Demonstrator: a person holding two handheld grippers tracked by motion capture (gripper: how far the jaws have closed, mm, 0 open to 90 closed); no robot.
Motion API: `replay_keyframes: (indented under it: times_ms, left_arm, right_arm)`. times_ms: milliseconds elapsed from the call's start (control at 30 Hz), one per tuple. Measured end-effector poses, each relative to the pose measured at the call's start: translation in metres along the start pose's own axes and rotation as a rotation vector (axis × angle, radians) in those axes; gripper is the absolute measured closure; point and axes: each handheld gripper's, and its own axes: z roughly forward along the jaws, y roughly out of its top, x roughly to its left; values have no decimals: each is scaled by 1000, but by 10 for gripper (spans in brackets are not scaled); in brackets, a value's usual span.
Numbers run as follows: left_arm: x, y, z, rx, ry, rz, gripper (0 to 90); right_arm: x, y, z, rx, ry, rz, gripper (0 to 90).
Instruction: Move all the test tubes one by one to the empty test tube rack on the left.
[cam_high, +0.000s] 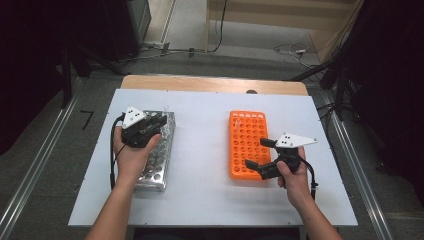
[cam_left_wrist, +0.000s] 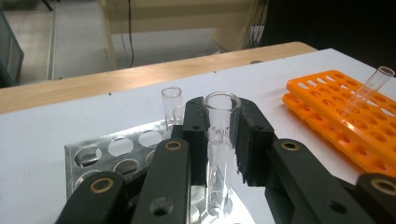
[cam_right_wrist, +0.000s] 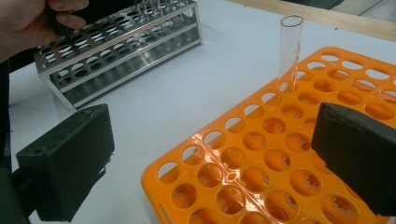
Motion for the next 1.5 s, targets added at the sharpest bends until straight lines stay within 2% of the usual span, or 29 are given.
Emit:
replay_keyframes:
  times_ms: [167,433,767,867,967,1100,1167,1267,1333,1500]
  left_arm:
    - [-2,-1,2,39,9,8,761]
    - [0,0,2,70,3,-14,758]
    - [-1,0,4,112,4,-7,750]
    - [-1,0,4,120,10,-13,718]
    - [0,1,3,121,21,-26,670]
    - [2,1,3,124,14,-47,574]
    - [2,1,1,122,11,-51,513]
    - [1,2,-3,103,6,-62,375]
    - [0,2,-5,97,-3,-67,295]
    - [-1,0,-16,67,-46,-94,170]
  right_arm:
    - [-1,0,0,-1,-2,-1,0]
    - [-1,1,1,-3,5,6,0]
    - [-1,0,2,2,5,11,0]
    - [-1,0,3,4,7,12,0]
    - [-1,0,3,4,7,12,0]
    - [-2,0,3,3,5,10,0]
    - [-2,0,3,2,5,11,0]
    - [-2,2,3,-2,4,15,0]
    - [-2,4,4,-3,4,16,0]
    - [-3,10,10,-1,3,9,0]
